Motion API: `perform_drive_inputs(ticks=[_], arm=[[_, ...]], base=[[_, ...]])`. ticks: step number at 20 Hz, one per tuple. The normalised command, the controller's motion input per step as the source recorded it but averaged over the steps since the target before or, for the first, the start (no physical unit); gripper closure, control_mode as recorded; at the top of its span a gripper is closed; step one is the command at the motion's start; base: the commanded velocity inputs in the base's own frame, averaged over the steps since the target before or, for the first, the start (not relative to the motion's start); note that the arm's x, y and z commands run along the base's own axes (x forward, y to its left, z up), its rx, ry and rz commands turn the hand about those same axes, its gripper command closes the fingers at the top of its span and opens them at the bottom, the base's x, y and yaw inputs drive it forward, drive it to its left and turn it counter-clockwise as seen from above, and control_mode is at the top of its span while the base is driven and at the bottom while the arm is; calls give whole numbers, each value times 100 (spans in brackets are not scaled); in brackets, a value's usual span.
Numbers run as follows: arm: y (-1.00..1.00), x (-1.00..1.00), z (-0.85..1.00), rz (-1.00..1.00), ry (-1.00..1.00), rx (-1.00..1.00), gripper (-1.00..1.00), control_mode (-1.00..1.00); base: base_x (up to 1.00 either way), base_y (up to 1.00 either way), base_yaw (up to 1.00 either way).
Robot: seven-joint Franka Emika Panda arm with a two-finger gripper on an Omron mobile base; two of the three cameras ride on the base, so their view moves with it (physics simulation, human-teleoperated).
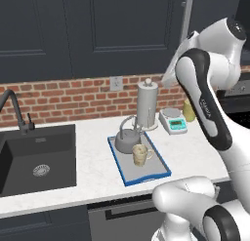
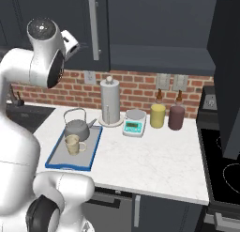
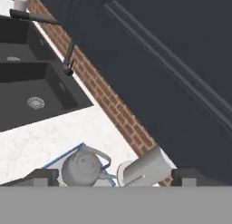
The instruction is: Pick the kettle from the counter and place it on the tray. Then pick the mug from the cabinet and place it on the tray. Then close the cabinet doors.
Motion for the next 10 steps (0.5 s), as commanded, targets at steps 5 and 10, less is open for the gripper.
perform_drive_inputs(ticks=[5, 10], arm=[[-1, -82, 7, -55, -3, 41, -100, -100], [-18, -42, 10, -69, 1, 49, -100, -100]], base=[[0, 0, 0], [0, 0, 0]])
